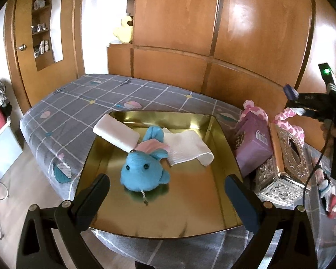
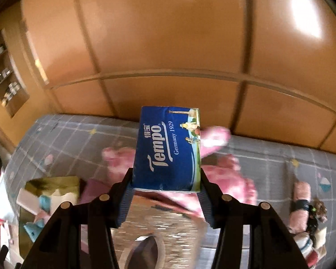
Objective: Organize soft objects
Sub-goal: 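Lift the blue Tempo pack with the right gripper toward the gold tray, then lower the Tempo pack into the gold tray and open the right gripper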
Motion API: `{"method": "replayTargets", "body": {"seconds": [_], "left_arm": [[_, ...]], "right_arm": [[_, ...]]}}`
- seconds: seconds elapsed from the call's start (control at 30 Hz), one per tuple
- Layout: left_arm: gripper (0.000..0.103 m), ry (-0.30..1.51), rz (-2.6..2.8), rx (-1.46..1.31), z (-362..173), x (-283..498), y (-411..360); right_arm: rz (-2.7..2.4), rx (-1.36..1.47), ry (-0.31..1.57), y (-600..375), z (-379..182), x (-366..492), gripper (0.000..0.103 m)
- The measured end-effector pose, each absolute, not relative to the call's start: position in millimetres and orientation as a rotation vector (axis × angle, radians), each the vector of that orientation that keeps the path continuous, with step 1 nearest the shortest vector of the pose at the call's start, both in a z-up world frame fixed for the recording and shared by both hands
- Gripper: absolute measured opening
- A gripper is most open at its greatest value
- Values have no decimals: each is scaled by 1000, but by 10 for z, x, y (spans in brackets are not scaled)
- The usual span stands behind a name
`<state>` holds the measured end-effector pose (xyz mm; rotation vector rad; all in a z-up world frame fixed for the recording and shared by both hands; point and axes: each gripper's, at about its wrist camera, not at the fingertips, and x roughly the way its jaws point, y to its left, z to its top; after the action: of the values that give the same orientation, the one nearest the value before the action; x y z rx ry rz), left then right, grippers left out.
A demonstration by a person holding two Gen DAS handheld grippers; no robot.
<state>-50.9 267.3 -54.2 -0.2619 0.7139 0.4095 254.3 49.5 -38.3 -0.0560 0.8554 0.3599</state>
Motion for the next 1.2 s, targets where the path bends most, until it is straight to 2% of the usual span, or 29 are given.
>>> {"method": "replayTargets", "body": {"seconds": [0.3, 0.8, 1.2], "left_arm": [[103, 710, 428, -280, -547, -576, 2743], [103, 713, 494, -330, -636, -641, 2985], [103, 714, 531, -354, -684, -674, 3161]], "right_arm": [[605, -176, 851, 1293, -492, 2061, 53], [841, -358, 958, 1800, -920, 1059, 53], [773, -464, 1049, 1958, -1329, 998, 54]]}}
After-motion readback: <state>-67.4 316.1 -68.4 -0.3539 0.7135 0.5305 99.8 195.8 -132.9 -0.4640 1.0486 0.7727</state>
